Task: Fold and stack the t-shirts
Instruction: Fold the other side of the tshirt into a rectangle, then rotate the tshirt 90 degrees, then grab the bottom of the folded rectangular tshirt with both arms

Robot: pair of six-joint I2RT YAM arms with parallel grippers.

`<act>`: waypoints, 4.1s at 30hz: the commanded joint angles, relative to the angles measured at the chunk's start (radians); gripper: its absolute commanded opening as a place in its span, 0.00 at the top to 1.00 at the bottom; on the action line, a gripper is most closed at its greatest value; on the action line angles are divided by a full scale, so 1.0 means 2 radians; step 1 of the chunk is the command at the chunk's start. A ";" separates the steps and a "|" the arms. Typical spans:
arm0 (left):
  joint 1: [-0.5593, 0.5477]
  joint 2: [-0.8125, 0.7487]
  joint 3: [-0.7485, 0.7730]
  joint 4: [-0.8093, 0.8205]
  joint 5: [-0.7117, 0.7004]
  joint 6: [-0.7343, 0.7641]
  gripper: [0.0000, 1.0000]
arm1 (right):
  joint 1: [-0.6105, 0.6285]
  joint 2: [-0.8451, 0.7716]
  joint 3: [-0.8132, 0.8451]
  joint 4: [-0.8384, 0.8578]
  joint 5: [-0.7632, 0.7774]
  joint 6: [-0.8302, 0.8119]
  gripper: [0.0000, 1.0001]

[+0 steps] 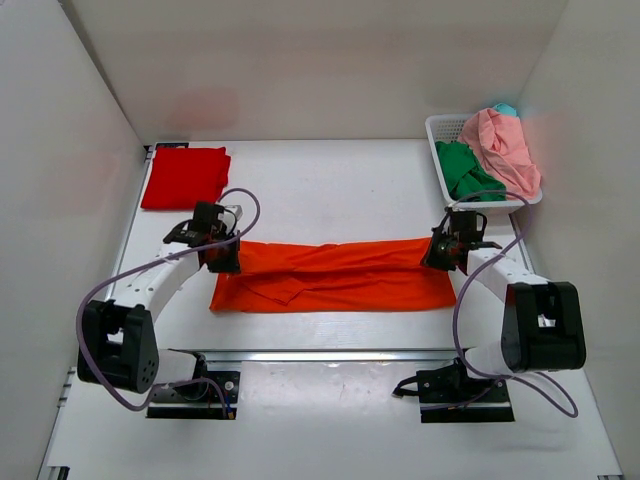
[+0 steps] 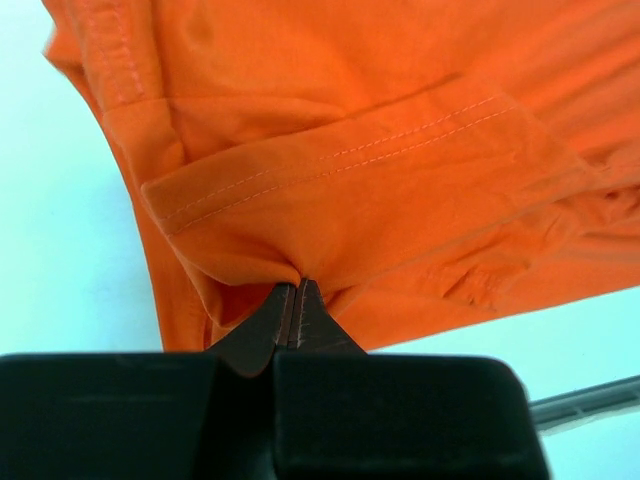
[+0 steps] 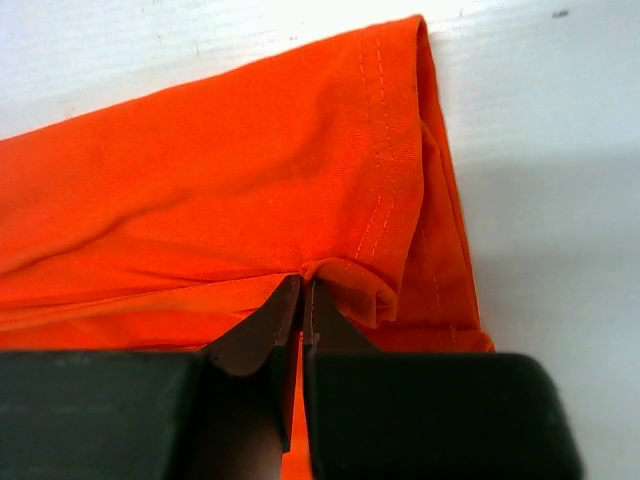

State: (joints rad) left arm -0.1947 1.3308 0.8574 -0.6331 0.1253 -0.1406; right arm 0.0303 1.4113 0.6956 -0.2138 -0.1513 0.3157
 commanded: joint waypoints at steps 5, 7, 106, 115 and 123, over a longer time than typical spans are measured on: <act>-0.007 -0.033 -0.032 -0.003 -0.003 -0.009 1.00 | -0.008 -0.033 -0.014 0.012 0.012 0.004 0.99; -0.009 -0.030 -0.038 -0.002 0.003 -0.010 1.00 | -0.005 -0.043 -0.020 0.012 0.011 0.009 1.00; -0.093 0.001 0.016 0.106 0.005 -0.138 0.47 | 0.501 -0.123 -0.103 0.071 0.218 0.275 0.46; -0.146 -0.217 -0.201 0.077 -0.047 -0.218 0.45 | 0.524 -0.098 -0.102 0.115 0.188 0.325 0.43; -0.166 -0.261 -0.205 0.019 -0.029 -0.256 0.46 | 0.571 -0.008 -0.045 0.111 0.169 0.345 0.41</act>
State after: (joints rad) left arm -0.5159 0.8379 0.4351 -0.5396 0.0753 -0.6178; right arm 1.1458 1.3624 0.5621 -0.0280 0.1936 0.9661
